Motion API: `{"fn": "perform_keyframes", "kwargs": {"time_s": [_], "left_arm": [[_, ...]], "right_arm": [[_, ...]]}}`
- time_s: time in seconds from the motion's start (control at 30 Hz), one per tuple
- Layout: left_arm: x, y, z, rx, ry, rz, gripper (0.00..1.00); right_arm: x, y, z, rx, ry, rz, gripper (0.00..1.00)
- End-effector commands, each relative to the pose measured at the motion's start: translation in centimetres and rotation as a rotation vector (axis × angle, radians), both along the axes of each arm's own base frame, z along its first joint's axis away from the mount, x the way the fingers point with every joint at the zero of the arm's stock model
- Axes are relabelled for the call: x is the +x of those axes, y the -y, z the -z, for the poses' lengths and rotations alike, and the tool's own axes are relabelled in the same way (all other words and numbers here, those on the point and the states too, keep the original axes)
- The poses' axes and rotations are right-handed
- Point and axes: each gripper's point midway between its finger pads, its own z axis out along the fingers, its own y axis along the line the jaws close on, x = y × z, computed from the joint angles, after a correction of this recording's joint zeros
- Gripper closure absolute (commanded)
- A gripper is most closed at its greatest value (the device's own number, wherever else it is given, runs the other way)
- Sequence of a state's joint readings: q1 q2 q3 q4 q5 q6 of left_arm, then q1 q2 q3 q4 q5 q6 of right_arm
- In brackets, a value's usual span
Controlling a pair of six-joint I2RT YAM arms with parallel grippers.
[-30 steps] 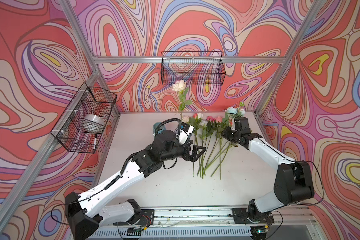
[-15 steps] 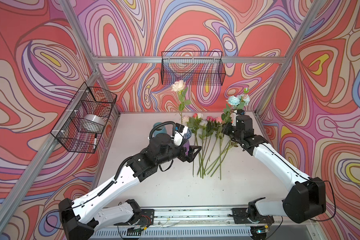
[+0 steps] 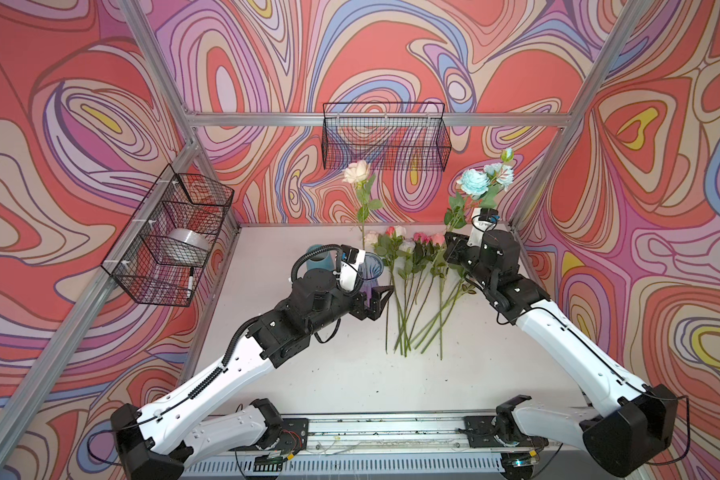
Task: Arrange the flowers into the vase
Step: 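Lift the light blue rose with the right gripper while the left arm draws back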
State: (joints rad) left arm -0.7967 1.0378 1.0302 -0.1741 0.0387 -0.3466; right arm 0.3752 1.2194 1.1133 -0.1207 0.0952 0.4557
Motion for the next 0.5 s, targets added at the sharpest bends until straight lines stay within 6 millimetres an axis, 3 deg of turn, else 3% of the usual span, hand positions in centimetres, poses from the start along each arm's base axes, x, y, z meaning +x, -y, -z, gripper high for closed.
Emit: {"fn": "perform_keyframes", "kwargs": {"time_s": [0.0, 0.1, 0.2, 0.33, 0.47], "left_arm": [[1.0, -1.8, -1.3, -0.028, 0.047, -0.072, 0.04], [2.0, -3.7, -2.1, -0.074, 0.053, -0.131, 0.05], [3.2, -6.9, -3.2, -0.126, 0.083, -0.241, 0.04], [4.4, -12.1, -4.5, -0.207, 0.137, -0.423, 0.04], [5.6, -17.5, -4.6, -0.293, 0.144, -0.611, 0.02]], "right_arm": [[-0.2, -0.8, -4.4, -0.009, 0.120, -0.013, 1.00], [-0.1, -1.8, -6.9, -0.001, 0.176, -0.030, 1.00], [0.2, -3.1, -9.8, 0.017, 0.237, -0.066, 1.00], [0.9, -5.6, -13.1, 0.056, 0.302, -0.127, 1.00], [1.3, -9.4, -15.1, 0.075, 0.338, -0.213, 1.00]]}}
